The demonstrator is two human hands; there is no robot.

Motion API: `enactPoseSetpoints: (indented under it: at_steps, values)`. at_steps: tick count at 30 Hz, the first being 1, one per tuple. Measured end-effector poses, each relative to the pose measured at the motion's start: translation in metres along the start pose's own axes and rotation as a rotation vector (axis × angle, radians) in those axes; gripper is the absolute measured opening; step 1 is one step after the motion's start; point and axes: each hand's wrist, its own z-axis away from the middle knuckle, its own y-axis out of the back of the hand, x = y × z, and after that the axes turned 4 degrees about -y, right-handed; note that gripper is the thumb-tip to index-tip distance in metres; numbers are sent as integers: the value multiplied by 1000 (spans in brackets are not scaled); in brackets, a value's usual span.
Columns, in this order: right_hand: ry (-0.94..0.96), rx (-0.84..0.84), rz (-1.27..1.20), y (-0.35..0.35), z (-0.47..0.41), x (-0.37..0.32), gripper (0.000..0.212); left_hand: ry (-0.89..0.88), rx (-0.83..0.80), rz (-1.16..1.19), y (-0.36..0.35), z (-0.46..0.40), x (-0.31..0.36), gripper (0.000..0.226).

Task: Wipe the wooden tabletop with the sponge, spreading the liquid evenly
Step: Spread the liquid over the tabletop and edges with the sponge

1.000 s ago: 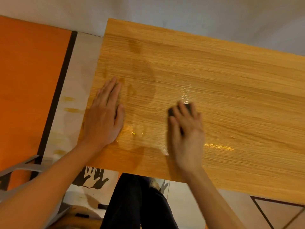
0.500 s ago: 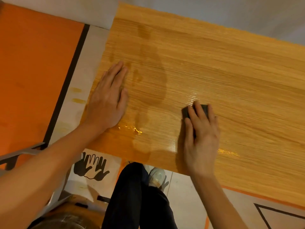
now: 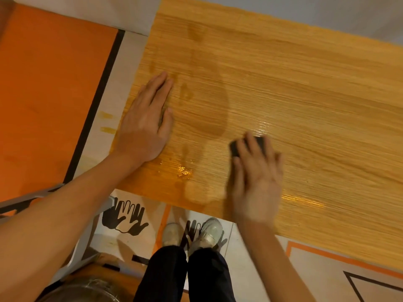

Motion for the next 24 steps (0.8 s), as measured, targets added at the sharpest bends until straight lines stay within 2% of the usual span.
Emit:
enactPoseSetpoints:
  at_steps: [4, 7, 10, 12, 14, 21, 24]
  values:
    - [221, -151, -36, -38, -1, -56, 31, 13, -22, -1, 1, 0, 0, 53]
    - [262, -185, -13, -17, 3, -20, 33, 10, -38, -2, 2, -1, 0, 54]
    - [38, -67, -46, 21, 19, 28, 35, 22, -45, -11, 3, 0, 1, 54]
    - [-121, -2, -86, 25, 24, 30, 35, 26, -48, -18, 4, 1, 1, 54]
    - [-163, 18, -103, 11, 21, 11, 35, 20, -65, -6, 5, 0, 0, 53]
    - [109, -88, -89, -49, 0, -81, 29, 44, -51, 70, 12, 52, 3, 52]
    - [195, -171, -35, -34, 4, -60, 34, 4, -50, 13, 10, 66, 1, 54]
